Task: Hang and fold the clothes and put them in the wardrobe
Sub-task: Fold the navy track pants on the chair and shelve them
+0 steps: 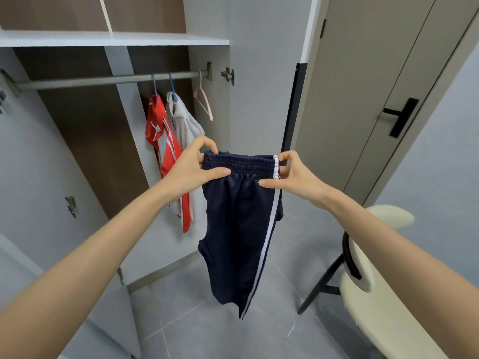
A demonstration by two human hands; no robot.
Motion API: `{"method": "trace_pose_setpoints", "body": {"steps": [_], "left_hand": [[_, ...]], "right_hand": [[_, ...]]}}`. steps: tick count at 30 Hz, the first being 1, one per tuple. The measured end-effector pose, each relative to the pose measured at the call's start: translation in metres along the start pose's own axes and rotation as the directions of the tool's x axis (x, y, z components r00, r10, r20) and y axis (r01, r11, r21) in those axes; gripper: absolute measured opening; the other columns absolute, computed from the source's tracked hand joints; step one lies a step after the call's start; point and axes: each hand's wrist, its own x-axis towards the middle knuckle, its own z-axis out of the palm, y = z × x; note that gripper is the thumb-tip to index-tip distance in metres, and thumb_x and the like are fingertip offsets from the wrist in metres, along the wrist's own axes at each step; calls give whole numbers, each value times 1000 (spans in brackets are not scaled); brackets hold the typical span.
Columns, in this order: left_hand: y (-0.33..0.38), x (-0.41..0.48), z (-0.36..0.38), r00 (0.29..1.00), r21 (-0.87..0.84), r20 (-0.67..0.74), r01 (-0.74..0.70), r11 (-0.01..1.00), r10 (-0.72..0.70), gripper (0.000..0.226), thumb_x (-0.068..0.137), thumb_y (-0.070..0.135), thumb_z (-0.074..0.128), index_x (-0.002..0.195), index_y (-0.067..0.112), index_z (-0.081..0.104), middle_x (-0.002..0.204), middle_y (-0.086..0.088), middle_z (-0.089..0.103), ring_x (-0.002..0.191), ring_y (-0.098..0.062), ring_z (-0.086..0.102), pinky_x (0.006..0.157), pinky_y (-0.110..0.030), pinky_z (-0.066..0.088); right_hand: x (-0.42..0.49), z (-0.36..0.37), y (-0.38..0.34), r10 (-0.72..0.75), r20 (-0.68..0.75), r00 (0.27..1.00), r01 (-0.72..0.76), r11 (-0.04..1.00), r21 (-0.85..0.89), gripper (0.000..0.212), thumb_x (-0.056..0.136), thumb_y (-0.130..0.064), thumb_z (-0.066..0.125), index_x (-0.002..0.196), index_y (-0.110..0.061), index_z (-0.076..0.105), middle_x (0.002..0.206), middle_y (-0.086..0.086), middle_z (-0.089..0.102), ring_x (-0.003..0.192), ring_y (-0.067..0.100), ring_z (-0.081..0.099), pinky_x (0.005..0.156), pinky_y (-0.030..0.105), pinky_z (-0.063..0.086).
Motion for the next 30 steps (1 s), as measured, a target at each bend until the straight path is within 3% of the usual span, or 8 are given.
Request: {"method": "trace_pose_setpoints", "body": {"steps": [4, 11, 14, 17, 20, 22, 26, 30], "left_hand": [[-6, -2, 16, 998, -296, -52, 18, 955, -35, 52, 75, 5, 78, 115, 19, 48, 91, 1, 74, 86, -19, 71, 68, -23, 56], [-24, 0, 63, 981, -498, 109, 196, 845, -163, 38, 74, 22, 74, 109, 10, 67, 106, -5, 72, 100, -18, 67, 87, -30, 52], [-23, 7, 91, 973, -345, 195, 184, 920, -121, 9, 84, 22, 69, 93, 20, 72, 93, 4, 75, 87, -9, 69, 71, -19, 53], [-17, 13, 128, 961, -132, 277, 44, 990, -6, 9, 90, 24, 64, 85, 25, 71, 80, 14, 74, 74, 1, 67, 57, -11, 48], [-10, 21, 173, 931, -1, 361, -55, 998, 51, 22, 90, 28, 63, 97, 8, 69, 93, -6, 73, 87, -22, 68, 76, -32, 54], [-2, 27, 206, 906, 14, 413, -102, 995, 87, 21, 90, 30, 62, 99, 12, 69, 95, -7, 73, 93, -25, 66, 82, -37, 52], [20, 44, 276, 862, -34, 478, -171, 985, 166, 5, 90, 29, 63, 87, 30, 66, 83, 12, 70, 81, -11, 64, 63, -13, 46], [36, 72, 355, 826, -51, 530, -191, 980, 189, 15, 90, 30, 63, 92, 17, 70, 87, -2, 72, 77, -13, 59, 69, -30, 49]], "right_hand": [[-17, 5, -1, 24, 41, 999, -24, 1000, -5, 16, 82, -35, 73, 93, -46, 70, 99, -20, 72, 94, -5, 66, 74, 5, 47], [-58, -1, 26, 159, -215, 964, -136, 983, 120, 29, 78, -40, 74, 96, -18, 74, 96, -5, 75, 94, 10, 70, 86, 23, 52], [-89, -19, 36, 207, -261, 943, -177, 975, 134, 27, 80, -39, 74, 97, -18, 74, 97, -5, 75, 93, 10, 70, 84, 19, 53], [-121, -42, 49, 271, -282, 920, -239, 960, 145, 28, 81, -41, 73, 98, -19, 74, 98, -6, 75, 93, 8, 70, 79, 17, 53], [-153, -66, 64, 329, -336, 882, -298, 944, 142, 22, 81, -40, 73, 91, -21, 74, 91, -8, 75, 86, 5, 70, 66, 11, 49], [-173, -85, 74, 351, -371, 860, -320, 936, 144, 12, 83, -40, 72, 85, -28, 75, 89, -10, 75, 83, 3, 70, 64, 9, 49], [-209, -132, 96, 375, -476, 796, -344, 926, 154, 10, 83, -41, 72, 80, -32, 74, 86, -11, 74, 80, 2, 70, 63, 8, 48], [-238, -186, 124, 361, -588, 724, -348, 927, 141, 10, 85, -36, 71, 79, -28, 70, 75, -14, 71, 72, 0, 67, 60, 9, 47]]}}
